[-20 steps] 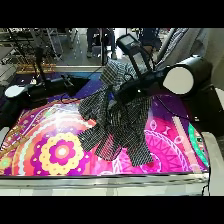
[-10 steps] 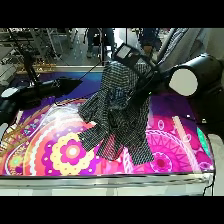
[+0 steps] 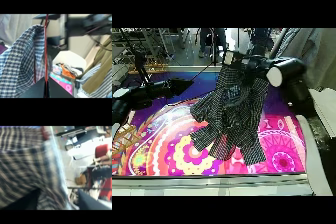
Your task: Fold the clothes and pants, and hang the long-sleeved shirts on hangers.
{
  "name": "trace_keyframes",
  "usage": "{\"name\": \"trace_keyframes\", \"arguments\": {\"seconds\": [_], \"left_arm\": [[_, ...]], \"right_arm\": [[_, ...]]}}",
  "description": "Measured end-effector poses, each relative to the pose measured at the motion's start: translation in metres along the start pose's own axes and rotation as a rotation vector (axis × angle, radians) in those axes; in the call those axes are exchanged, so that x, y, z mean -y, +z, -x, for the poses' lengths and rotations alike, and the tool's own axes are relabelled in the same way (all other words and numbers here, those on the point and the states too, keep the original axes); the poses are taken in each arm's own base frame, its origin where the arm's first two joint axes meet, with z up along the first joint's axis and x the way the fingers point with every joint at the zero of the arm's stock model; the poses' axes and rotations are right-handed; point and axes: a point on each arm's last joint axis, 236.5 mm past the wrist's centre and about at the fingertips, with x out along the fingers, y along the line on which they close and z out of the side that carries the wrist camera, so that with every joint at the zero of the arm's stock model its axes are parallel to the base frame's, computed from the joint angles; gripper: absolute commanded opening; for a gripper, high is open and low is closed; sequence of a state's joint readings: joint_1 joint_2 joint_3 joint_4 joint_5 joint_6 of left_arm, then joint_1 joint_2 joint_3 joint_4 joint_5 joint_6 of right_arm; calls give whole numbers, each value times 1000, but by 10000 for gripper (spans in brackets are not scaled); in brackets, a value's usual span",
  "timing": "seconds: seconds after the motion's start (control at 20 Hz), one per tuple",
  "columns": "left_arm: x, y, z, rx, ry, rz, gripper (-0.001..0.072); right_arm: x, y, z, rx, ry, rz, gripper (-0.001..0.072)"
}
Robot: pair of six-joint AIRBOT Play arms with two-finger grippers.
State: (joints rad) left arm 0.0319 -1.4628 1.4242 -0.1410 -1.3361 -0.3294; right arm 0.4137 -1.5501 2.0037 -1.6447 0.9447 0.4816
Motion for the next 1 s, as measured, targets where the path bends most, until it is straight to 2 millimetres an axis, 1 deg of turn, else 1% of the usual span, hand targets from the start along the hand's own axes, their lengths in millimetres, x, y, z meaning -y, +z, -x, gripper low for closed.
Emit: {"name": "trace_keyframes", "arguments": {"seconds": [0.05, 0.1, 0.15, 0.2, 0.25, 0.3, 0.35, 0.4, 0.45, 0.5, 0.6, 0.7, 0.75, 0.8, 0.85, 0.9, 0.95, 1.0], "left_arm": [[0, -1, 0, -4, 1, -1, 8], [-1, -4, 0, -14, 1, -3, 9], [-2, -4, 0, -15, 4, -3, 12], [-4, -5, 0, -18, 12, -4, 125], [-7, 2, 0, 11, 26, -2, 590], [-13, 16, 1, 64, 60, 1, 720], [-19, 11, 2, 42, 85, -7, 720], [-39, 15, 5, 62, 160, -8, 720], [-43, 18, 8, 65, 184, -33, 720], [-48, 27, 13, 78, 214, -61, 720], [-59, 45, 23, 77, 284, -141, 720], [-53, 68, 29, 48, 314, -262, 720], [-49, 82, 33, 28, 346, -325, 715], [-42, 91, 34, 0, 366, -365, 711], [-35, 101, 37, -30, 412, -392, 668], [-32, 105, 40, -70, 469, -393, 641], [-31, 102, 45, -122, 538, -374, 640], [-31, 94, 50, -188, 613, -334, 631]], "right_arm": [[-6, 3, -10, 20, 16, 17, 225], [-12, 7, -17, 43, 34, 23, 185], [-17, 12, -23, 69, 45, 25, 35], [-20, 17, -26, 92, 57, 28, 28], [-26, 20, -27, 109, 80, 18, 26], [-34, 27, -29, 134, 107, -8, 25], [-37, 32, -27, 152, 119, -6, 24], [-37, 32, -25, 155, 124, -7, 23], [-40, 29, -25, 145, 139, -9, 23], [-48, 24, -26, 128, 170, -4, 22], [-62, 22, -25, 116, 224, -17, 22], [-75, 7, -28, 58, 267, -29, 22], [-79, 0, -30, 28, 280, -63, 22], [-82, -5, -31, 1, 284, -126, 22], [-81, -11, -33, -31, 275, -197, 22], [-73, -23, -35, -78, 240, -285, 22], [-62, -34, -36, -115, 193, -379, 22], [-52, -43, -36, -145, 147, -486, 22]]}}
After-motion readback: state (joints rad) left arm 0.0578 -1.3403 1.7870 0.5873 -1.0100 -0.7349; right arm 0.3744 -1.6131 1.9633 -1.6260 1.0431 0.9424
